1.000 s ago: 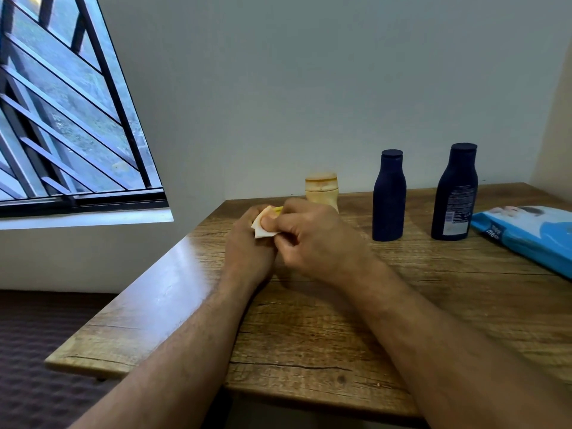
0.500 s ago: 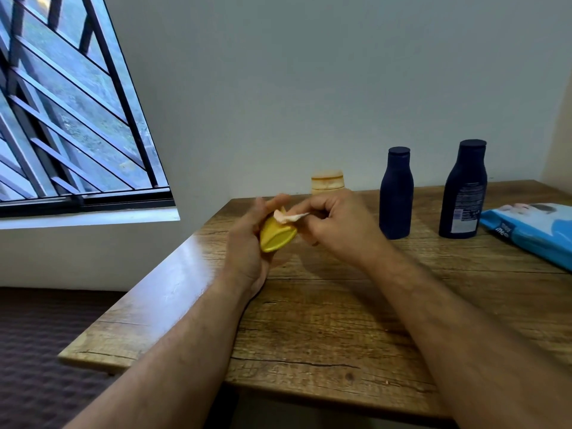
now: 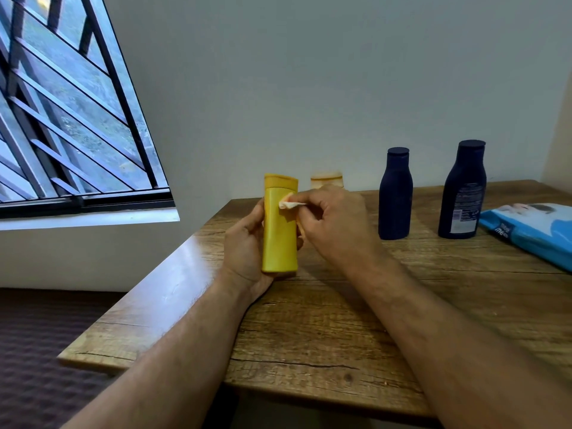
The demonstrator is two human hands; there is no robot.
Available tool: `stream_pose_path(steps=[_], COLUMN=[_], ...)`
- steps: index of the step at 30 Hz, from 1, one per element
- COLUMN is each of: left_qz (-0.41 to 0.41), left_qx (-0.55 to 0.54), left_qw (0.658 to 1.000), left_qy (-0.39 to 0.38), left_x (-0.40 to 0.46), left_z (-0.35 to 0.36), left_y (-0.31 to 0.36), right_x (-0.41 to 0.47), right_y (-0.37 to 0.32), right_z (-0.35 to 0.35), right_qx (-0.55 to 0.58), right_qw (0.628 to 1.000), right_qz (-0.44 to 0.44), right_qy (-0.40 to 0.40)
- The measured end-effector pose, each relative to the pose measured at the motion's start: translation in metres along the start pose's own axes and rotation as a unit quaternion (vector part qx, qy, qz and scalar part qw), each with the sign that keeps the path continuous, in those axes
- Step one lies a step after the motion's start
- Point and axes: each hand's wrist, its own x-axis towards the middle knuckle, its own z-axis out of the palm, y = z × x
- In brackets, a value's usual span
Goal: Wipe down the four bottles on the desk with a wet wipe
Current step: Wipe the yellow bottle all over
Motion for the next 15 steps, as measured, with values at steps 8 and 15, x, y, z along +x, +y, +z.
stream_pose_path(steps=[8, 15], left_qz=[0.019, -0.011], left_qx=[0.025, 0.024], left_qw=[0.999, 1.000], left_qy=[-0.010, 0.003], left_x=[-0.0007, 0.0025], left_z=[-0.0004, -0.0047], left_y=[0.0015, -0.0005], right_x=[-0.0046, -0.0016], right_y=[-0.0032, -0.0070], right_z=[0.0019, -0.0008], right_qx=[0.049, 0.053], right_qw=[0.993, 0.997], right_qz=[-0.005, -0.048], right_qy=[-0.104, 0.020])
